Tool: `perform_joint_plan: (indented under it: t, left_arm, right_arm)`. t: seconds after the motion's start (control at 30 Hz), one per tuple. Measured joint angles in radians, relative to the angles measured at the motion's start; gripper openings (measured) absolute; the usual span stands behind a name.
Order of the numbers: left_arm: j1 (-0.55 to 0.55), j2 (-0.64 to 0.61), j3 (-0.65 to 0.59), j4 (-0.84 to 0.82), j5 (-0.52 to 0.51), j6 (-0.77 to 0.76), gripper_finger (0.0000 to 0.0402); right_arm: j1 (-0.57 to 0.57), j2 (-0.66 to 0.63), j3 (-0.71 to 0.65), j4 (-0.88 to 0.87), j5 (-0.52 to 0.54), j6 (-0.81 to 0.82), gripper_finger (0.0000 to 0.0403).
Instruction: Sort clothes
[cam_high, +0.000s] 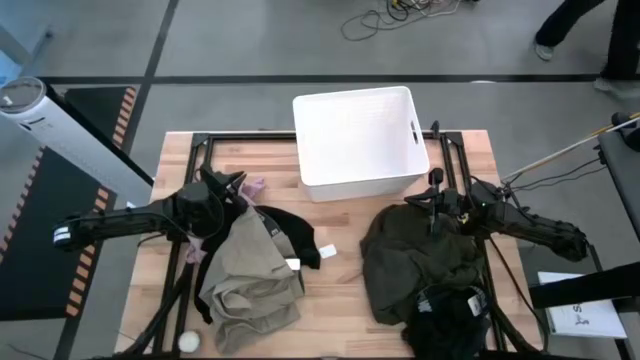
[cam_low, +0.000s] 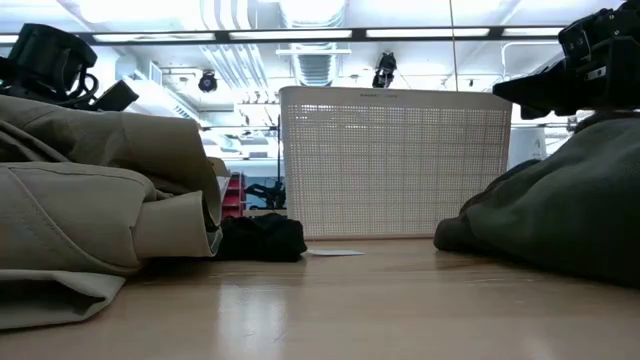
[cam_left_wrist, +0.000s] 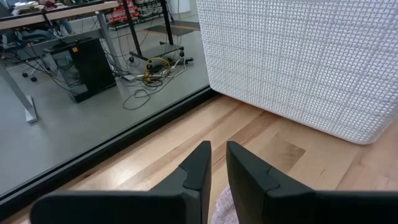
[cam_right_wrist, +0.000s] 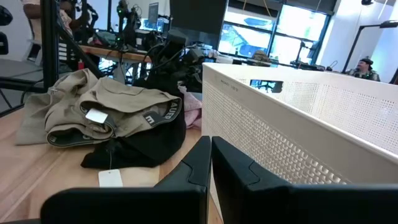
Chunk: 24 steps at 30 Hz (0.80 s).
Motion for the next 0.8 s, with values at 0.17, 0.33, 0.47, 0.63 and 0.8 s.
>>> perform_joint_plan:
  t: [0.17,0.33,0.47,0.63,0.8]
  left_arm:
    - [0.000,0.000,0.000,0.000,0.000,0.000,0.0038]
    - [0.000,0.000,0.000,0.000,0.000,0.000,0.0038]
    - [0.000,0.000,0.000,0.000,0.000,0.000,0.0038]
    - [0.000,0.000,0.000,0.000,0.000,0.000,0.0038]
    - [0.000,0.000,0.000,0.000,0.000,0.000,0.0038]
  right_arm:
    - [0.000,0.000,0.000,0.000,0.000,0.000,0.0000]
    - [0.000,0.000,0.000,0.000,0.000,0.000,0.0000]
    - [0.000,0.000,0.000,0.003,0.000,0.000,0.0000]
    - [0.000,0.000,0.000,0.072,-0.001,0.002,0.0000]
    - [0.000,0.000,0.000,0.101,-0.002,0.003,0.0000]
